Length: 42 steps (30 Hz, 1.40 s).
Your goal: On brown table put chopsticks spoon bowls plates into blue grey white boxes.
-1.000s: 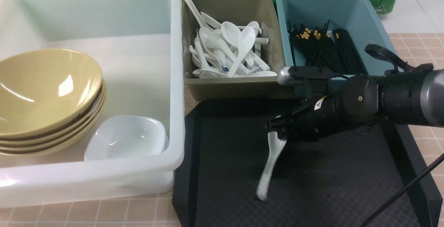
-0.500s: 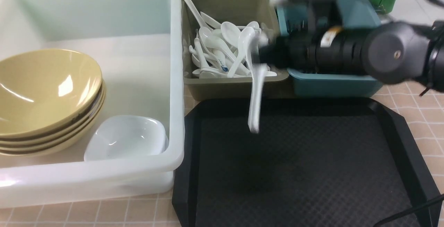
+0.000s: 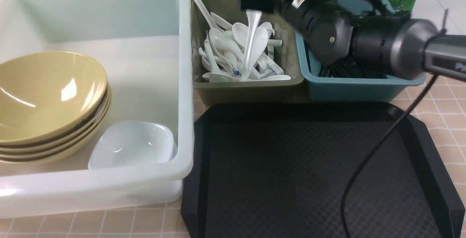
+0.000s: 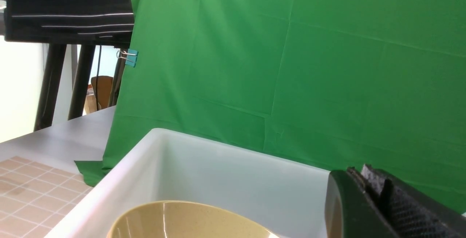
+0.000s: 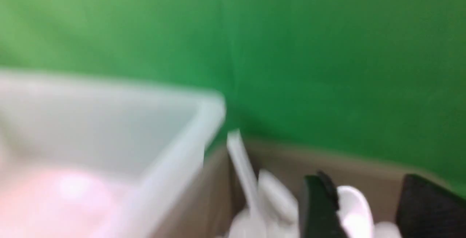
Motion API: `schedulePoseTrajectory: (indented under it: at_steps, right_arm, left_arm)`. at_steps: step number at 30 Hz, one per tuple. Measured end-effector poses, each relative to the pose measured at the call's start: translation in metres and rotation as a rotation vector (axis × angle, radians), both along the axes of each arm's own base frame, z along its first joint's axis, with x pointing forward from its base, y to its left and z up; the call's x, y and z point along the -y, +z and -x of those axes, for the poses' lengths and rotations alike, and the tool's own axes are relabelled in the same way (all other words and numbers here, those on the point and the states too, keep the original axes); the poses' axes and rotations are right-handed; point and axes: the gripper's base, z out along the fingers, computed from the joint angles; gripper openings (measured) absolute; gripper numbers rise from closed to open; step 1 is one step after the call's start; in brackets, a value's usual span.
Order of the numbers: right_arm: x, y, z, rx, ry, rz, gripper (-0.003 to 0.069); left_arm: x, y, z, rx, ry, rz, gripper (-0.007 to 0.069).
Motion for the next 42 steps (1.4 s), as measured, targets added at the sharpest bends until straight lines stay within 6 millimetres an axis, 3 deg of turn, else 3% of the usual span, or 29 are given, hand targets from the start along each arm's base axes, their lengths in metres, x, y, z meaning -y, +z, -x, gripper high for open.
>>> schedulePoseTrajectory:
  at_steps: [2, 5, 6, 7, 8, 9, 10, 12, 15, 17, 20, 21, 22, 24, 26, 29, 30, 31, 42]
  right_arm:
    - [0.0, 0.002, 0.003, -0.015, 0.027, 0.061, 0.0403]
    - [0.005, 0.023, 0.014, -0.012, 0.081, 0.171, 0.0419]
    - [0.014, 0.046, 0.027, -0.013, 0.126, 0.251, 0.0411]
    - [0.016, 0.049, 0.029, -0.014, 0.132, 0.258, 0.0411]
    - [0.033, 0.082, 0.049, -0.032, 0.176, 0.31, 0.0372]
    - [0.045, 0.099, 0.062, -0.047, 0.196, 0.33, 0.034]
    - [0.048, 0.103, 0.065, -0.05, 0.198, 0.332, 0.034]
    - [0.084, 0.145, 0.105, -0.078, 0.215, 0.362, 0.0227]
    - [0.126, 0.168, 0.152, -0.043, 0.164, 0.399, 0.0091]
    - [0.146, 0.17, 0.182, -0.003, 0.113, 0.412, 0.0046]
    - [0.177, 0.159, 0.226, 0.1, -0.025, 0.399, 0.0037]
    - [0.179, 0.159, 0.229, 0.122, -0.044, 0.392, 0.0037]
    - [0.192, 0.145, 0.253, 0.2, -0.128, 0.368, 0.0038]
    - [0.204, 0.116, 0.283, 0.291, -0.219, 0.332, 0.0038]
    - [0.211, 0.086, 0.302, 0.358, -0.285, 0.303, 0.0038]
    - [0.218, 0.047, 0.32, 0.398, -0.343, 0.249, 0.0038]
    - [0.218, 0.044, 0.321, 0.393, -0.343, 0.246, 0.0038]
    - [0.221, 0.025, 0.328, 0.393, -0.357, 0.218, 0.0038]
    - [0.223, -0.05, 0.335, 0.206, -0.349, 0.15, 0.0038]
  left_arm:
    - [0.0, 0.0, 0.0, 0.0, 0.0, 0.0, 0.0005]
    - [0.0, 0.0, 0.0, 0.002, 0.002, 0.0, 0.0005]
    - [0.0, 0.0, 0.0, 0.002, 0.002, 0.0, 0.0005]
    - [0.0, 0.0, 0.0, 0.002, 0.002, 0.0, 0.0005]
    - [0.0, 0.0, 0.0, 0.003, 0.005, -0.006, 0.0005]
    - [0.0, 0.0, 0.0, 0.002, 0.006, -0.018, 0.0005]
    - [0.0, 0.001, 0.0, 0.002, 0.007, -0.021, 0.0005]
    - [0.0, 0.001, 0.0, 0.001, 0.011, -0.048, 0.0005]
    - [0.001, 0.0, 0.0, -0.009, 0.006, -0.061, 0.0005]
    - [0.002, -0.001, -0.001, -0.022, -0.005, -0.067, 0.0005]
    - [0.003, -0.003, -0.001, -0.04, -0.022, -0.07, 0.0005]
    - [0.004, -0.003, -0.001, -0.043, -0.024, -0.07, 0.0005]
    - [0.004, -0.004, -0.002, -0.054, -0.035, -0.071, 0.0005]
    - [0.005, -0.005, -0.002, -0.064, -0.045, -0.072, 0.0005]
    - [0.006, -0.006, -0.002, -0.075, -0.055, -0.073, 0.0005]
    - [0.008, -0.008, -0.003, -0.096, -0.074, -0.074, 0.0005]
    - [0.008, -0.008, -0.003, -0.097, -0.075, -0.074, 0.0005]
    - [0.009, -0.009, -0.003, -0.107, -0.085, -0.074, 0.0005]
    - [0.015, -0.016, -0.004, -0.175, -0.15, -0.084, 0.0005]
